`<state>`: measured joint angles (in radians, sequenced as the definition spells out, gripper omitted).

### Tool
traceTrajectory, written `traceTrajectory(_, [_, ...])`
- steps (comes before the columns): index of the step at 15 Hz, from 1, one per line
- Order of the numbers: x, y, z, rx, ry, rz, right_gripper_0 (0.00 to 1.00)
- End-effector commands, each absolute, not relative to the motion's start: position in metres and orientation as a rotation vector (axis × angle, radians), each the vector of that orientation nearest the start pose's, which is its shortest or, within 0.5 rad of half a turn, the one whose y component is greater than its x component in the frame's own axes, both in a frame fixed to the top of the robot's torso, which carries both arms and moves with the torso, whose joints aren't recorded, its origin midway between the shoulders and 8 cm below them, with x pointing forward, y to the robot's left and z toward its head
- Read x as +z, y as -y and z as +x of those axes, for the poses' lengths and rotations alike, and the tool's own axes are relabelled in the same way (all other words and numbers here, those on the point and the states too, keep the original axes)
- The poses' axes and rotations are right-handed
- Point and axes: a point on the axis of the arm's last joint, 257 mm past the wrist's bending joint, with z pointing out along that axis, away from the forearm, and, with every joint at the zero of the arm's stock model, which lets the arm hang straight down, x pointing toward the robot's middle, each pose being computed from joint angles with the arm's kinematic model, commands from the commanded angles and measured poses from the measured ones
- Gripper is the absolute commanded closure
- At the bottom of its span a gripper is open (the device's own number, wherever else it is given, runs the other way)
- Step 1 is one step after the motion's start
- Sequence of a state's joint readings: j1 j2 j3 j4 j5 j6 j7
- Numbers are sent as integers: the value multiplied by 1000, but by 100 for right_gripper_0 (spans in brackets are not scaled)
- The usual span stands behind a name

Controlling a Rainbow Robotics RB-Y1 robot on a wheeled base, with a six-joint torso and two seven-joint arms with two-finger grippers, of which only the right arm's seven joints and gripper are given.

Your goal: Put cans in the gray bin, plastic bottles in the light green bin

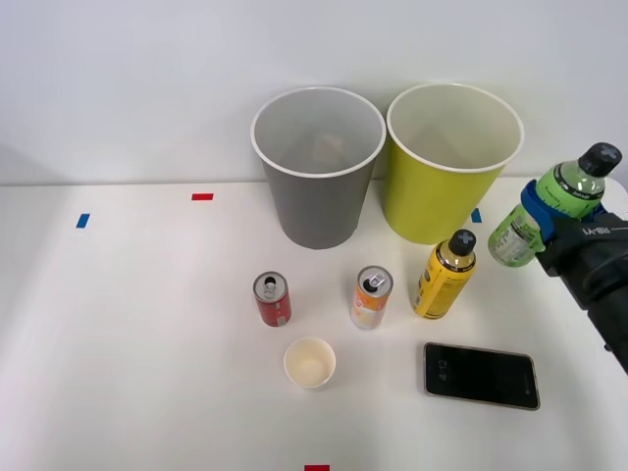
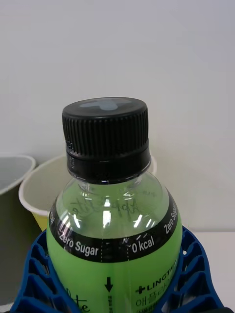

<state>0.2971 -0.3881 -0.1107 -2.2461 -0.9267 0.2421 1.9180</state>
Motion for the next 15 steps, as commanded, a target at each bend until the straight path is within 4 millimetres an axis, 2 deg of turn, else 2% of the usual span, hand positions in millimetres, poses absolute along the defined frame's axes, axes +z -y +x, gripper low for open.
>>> traceTrajectory(1, [-15, 273, 434, 228, -1330, -110, 100])
traceTrajectory(5, [25, 260, 441, 300, -1295, -174, 100])
traceTrajectory(7, [39, 243, 450, 364, -1295, -205, 100])
traceTrajectory(9, [51, 234, 471, 395, -1277, -216, 100])
traceTrajectory(12, [66, 233, 510, 415, -1260, -201, 100])
traceTrajectory(15, [59, 219, 549, 440, -1294, -207, 100])
